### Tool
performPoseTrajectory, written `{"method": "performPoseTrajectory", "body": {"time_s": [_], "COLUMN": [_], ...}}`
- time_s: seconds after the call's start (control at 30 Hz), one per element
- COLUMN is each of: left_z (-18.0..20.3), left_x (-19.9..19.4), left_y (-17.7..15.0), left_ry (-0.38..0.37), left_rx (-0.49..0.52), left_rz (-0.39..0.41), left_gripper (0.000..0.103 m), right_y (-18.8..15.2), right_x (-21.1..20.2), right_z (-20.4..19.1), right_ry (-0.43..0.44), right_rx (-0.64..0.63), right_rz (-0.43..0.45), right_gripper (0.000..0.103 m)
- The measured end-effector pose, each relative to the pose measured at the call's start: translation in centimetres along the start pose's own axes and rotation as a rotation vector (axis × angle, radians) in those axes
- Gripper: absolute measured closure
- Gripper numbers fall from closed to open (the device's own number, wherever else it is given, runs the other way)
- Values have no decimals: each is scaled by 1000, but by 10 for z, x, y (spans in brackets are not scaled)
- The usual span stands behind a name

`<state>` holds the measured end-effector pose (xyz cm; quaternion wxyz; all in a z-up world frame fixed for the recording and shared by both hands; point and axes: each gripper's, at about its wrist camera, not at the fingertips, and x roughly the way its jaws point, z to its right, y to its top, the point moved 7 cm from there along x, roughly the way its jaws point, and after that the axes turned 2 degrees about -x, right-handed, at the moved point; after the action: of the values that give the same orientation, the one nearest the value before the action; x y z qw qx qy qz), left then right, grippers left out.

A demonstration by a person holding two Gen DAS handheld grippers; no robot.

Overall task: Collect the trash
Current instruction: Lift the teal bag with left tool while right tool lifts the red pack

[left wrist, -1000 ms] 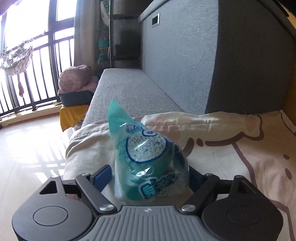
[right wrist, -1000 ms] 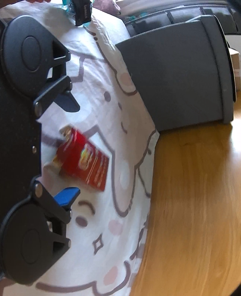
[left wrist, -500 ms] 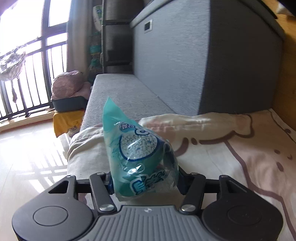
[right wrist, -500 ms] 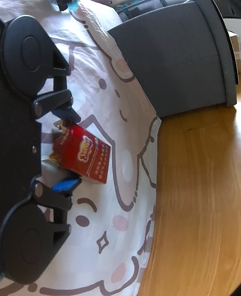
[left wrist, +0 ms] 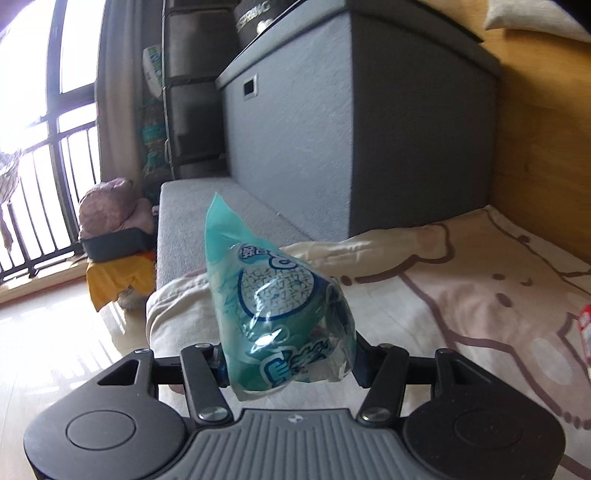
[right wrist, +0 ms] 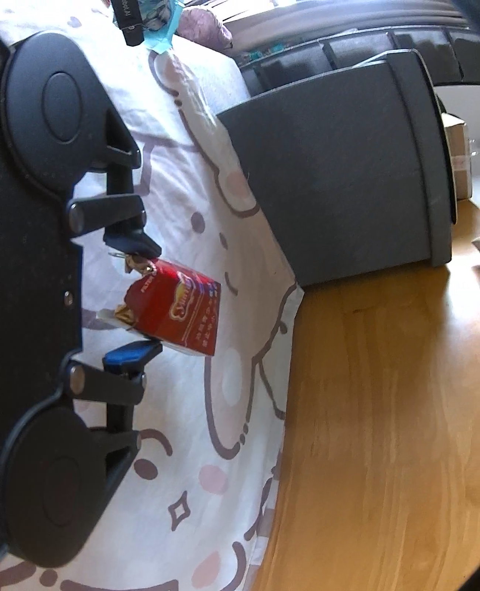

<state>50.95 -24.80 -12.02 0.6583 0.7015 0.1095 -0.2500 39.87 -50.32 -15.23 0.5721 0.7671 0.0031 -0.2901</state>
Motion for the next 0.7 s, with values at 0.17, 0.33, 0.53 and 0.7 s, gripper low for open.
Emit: {"method": "performPoseTrajectory", "body": {"time_s": [0.17,0.33,0.53,0.7], "left_z": [6,6,0,-7], "left_x": [-25,-48,-78,-105], "left_y": [-1,-9,-23,-35], "left_ry": [-50,-97,-135,-142], "left_rx": [37,19,6,13], "left_rz": [26,19,3,0], "left_gripper": [45,45,45,45], "right_y": [-3,-3,-12,-24], "right_x": [-14,-32,-57,-80], "right_z": [-6,-6,-5,-11], "right_ry": [50,68,65,76], "right_rx": [-3,-6,-14,-42], "right_rz": [7,22,18,1], "right_gripper": [53,53,53,53]}}
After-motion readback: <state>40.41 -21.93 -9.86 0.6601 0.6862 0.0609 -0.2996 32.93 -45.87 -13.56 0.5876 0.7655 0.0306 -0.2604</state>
